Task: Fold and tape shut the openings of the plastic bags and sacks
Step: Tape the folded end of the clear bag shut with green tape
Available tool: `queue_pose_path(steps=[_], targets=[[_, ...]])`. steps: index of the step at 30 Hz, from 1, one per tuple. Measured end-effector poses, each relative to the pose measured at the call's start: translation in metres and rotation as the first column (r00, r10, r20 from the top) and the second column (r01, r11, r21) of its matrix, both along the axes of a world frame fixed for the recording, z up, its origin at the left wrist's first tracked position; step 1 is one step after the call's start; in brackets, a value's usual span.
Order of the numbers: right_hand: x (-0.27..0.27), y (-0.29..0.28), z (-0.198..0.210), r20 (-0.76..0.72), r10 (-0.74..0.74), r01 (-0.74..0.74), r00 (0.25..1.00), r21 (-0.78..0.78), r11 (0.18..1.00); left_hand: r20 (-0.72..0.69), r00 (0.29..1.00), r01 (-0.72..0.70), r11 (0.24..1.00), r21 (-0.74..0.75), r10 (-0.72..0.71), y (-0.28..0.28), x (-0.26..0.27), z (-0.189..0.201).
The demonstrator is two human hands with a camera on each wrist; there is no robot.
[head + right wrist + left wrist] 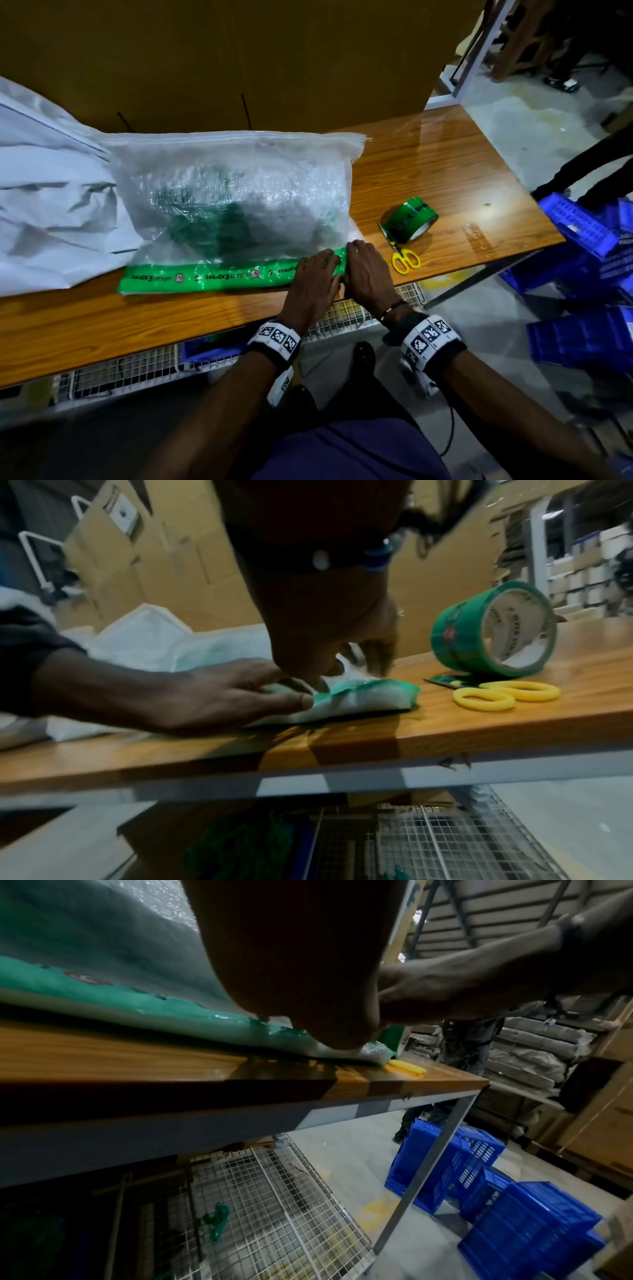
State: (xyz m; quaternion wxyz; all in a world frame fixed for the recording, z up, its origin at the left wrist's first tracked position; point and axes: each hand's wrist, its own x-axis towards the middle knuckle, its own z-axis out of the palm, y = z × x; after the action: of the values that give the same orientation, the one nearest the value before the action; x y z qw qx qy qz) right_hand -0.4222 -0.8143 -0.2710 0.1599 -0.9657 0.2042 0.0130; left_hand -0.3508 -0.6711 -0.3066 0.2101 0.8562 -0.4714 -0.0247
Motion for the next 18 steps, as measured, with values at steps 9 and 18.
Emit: queue_pose_path(steps=[9,18], targets=[[0.005,-0.004,-0.02,-0.1,0.103,-0.118,0.99,-0.156,0.981,0.004,1.0,-0.004,1.0,0.02,0.004,0.017,0.015,-0.015],[0.022,-0.023,-0.014,0.084,0.176,-0.176,0.981,-0.001,0.984,-0.098,0.993,-0.046,0.984,0.172,0.063,-0.006,0.019,-0.004]])
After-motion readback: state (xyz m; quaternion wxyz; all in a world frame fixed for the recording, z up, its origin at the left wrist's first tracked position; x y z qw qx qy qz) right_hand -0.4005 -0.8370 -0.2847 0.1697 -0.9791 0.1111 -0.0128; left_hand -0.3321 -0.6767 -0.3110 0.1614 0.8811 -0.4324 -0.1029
